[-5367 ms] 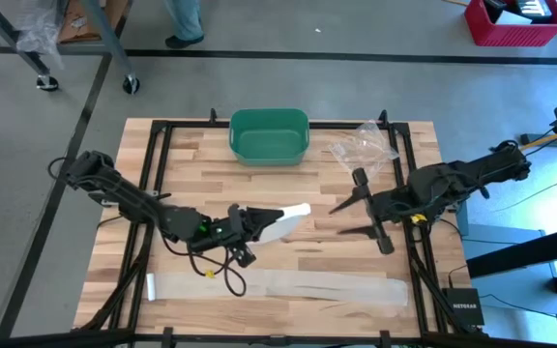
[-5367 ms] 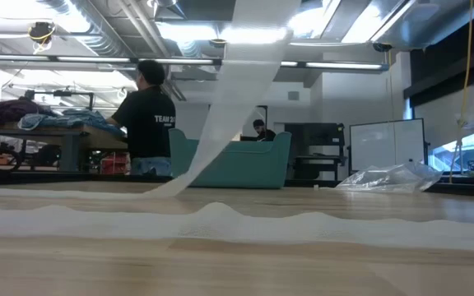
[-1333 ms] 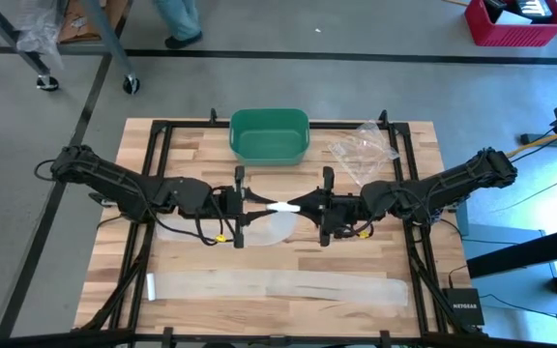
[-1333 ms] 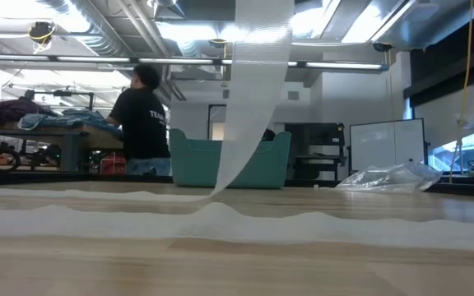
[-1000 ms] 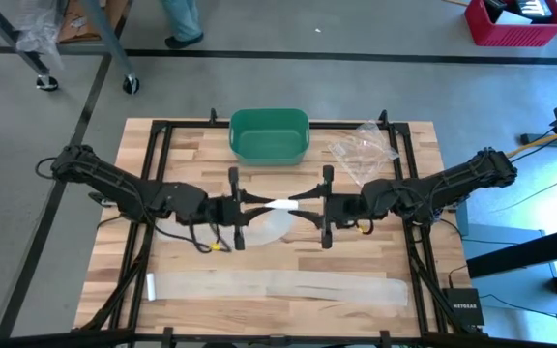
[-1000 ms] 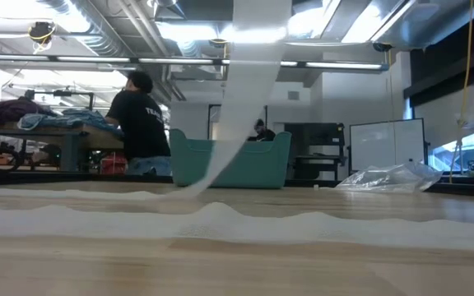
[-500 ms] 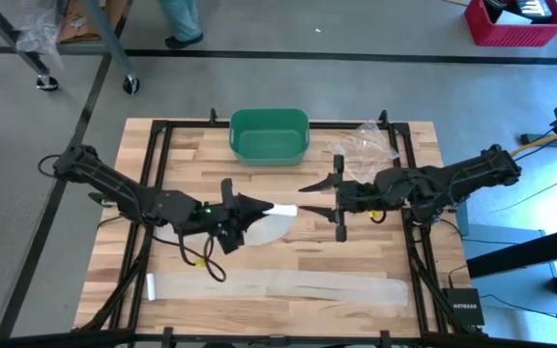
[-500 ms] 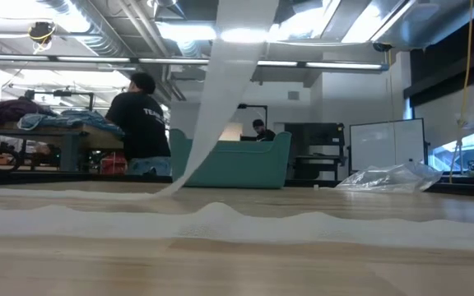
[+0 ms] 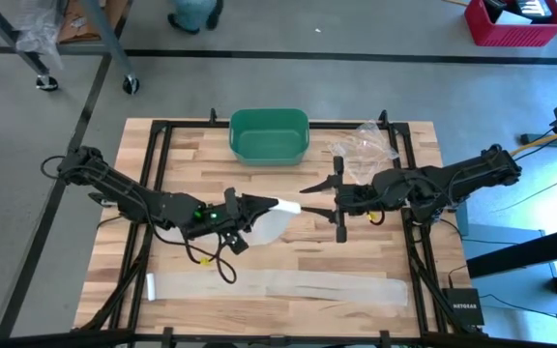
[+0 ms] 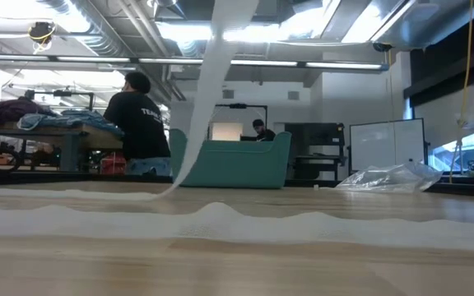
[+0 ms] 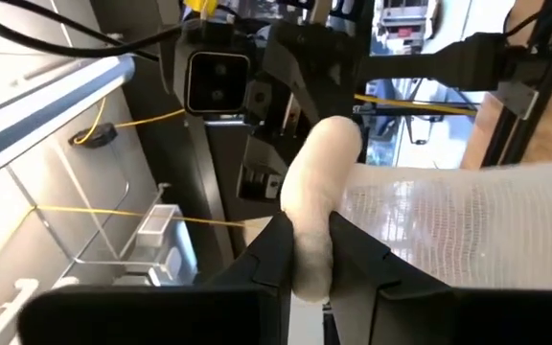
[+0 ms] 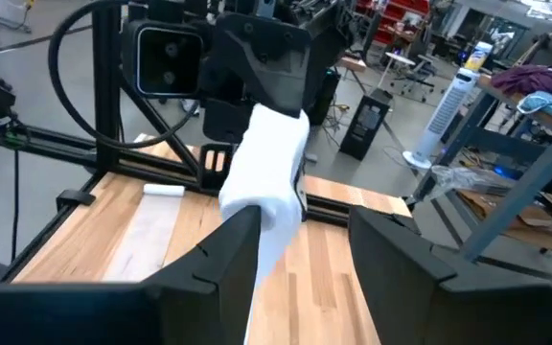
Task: Roll bandage
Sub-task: Roll the top white bandage
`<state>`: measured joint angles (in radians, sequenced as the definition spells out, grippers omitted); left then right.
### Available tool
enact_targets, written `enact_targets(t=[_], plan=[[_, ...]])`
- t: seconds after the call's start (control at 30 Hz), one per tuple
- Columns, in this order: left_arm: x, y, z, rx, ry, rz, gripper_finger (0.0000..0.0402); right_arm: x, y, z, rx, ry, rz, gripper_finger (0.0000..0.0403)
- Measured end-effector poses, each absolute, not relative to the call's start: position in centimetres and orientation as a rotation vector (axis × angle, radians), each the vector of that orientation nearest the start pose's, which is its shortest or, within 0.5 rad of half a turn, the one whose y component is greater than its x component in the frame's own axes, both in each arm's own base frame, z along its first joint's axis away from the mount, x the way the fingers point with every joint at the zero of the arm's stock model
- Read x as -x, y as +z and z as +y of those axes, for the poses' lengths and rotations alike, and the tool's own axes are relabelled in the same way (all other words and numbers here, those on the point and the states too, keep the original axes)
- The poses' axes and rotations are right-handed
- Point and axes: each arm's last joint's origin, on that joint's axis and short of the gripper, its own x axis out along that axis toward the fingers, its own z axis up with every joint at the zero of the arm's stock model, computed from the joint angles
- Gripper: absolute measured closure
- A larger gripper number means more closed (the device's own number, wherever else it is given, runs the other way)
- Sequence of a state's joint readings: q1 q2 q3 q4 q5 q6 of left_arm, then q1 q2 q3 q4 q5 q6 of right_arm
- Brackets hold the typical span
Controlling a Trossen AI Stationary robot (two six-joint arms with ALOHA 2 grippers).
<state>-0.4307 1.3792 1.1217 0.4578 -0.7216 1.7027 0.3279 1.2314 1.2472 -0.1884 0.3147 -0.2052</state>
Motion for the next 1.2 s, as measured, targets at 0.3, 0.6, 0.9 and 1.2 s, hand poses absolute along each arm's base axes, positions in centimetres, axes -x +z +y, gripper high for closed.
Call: enact_targets(t=[0.3,0.6,0.9,1.2], plan=[[-29.0,37.6,-11.0,-1.524,0.377,0.132,0.0362,-25.1,40.7,7.6,0.214,0.028,0.170,0.0235],[-29.3,37.4,-10.4,-1.436,0.385,0.139,0.0358,-26.5,39.4,8.0,0.222,0.009,0.173,0.0235],[-29.3,37.3,-10.4,-1.427,0.381,0.140,0.0357,-26.9,40.1,8.1,0.291,-0.012,0.069,0.0235],[-29.4,37.3,-10.4,-1.429,0.371,0.138,0.0357,-27.9,39.2,8.4,0.345,-0.014,0.106,0.0291]])
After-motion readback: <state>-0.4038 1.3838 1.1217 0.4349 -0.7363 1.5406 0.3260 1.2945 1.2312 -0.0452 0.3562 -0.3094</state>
